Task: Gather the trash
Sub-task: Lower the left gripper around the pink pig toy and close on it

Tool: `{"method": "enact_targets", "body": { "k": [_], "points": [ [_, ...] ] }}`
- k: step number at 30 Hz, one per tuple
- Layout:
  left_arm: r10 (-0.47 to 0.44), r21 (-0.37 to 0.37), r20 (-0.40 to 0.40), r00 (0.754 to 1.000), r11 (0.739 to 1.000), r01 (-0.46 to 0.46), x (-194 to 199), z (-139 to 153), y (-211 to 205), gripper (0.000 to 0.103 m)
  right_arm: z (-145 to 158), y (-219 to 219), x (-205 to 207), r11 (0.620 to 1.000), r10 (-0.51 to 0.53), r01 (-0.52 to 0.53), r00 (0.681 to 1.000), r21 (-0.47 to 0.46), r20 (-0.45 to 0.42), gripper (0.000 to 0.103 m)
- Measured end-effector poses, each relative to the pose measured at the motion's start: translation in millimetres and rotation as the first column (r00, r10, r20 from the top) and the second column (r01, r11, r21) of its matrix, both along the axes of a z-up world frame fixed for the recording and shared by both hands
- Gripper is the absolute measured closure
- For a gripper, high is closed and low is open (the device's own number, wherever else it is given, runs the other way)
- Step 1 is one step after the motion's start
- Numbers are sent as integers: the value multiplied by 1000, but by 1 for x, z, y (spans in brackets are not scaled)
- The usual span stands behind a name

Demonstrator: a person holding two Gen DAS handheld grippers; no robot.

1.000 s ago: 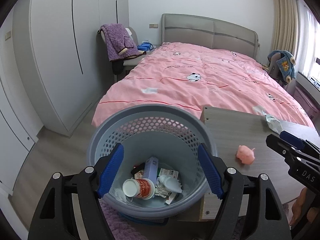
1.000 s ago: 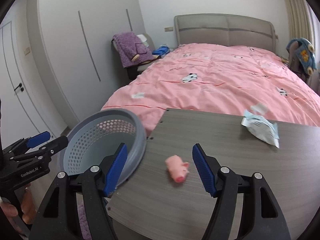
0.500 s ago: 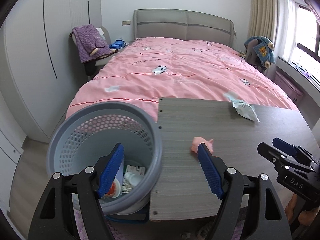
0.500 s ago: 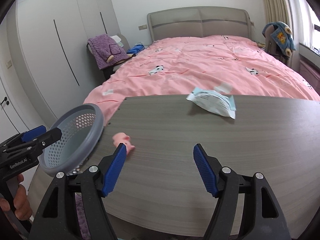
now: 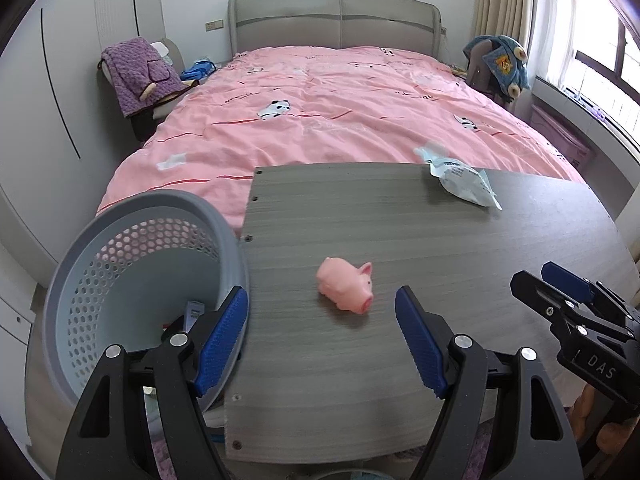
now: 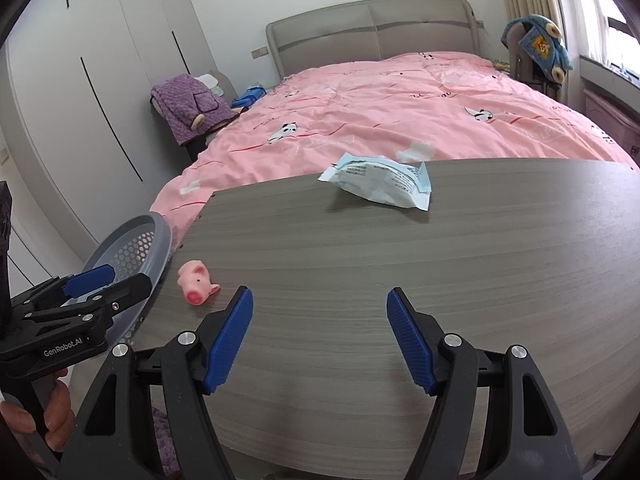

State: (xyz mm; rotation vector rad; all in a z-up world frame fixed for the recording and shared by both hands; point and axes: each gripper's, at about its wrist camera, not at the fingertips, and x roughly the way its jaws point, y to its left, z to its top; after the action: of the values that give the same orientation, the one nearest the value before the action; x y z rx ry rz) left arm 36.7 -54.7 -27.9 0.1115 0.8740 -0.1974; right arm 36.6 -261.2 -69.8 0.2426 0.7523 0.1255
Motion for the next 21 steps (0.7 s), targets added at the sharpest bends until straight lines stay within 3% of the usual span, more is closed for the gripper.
{"method": "enact_targets", "body": {
  "k": [9, 21],
  "points": [
    [12, 13, -69, 998, 1000, -11, 29, -28, -22, 30, -8, -20, 3, 999, -30, 31, 999, 32, -12, 35],
    [22, 56, -98, 995, 998, -17, 44, -48, -36, 32, -16, -41, 4, 995, -61, 63, 998, 75, -30, 35]
  ]
}}
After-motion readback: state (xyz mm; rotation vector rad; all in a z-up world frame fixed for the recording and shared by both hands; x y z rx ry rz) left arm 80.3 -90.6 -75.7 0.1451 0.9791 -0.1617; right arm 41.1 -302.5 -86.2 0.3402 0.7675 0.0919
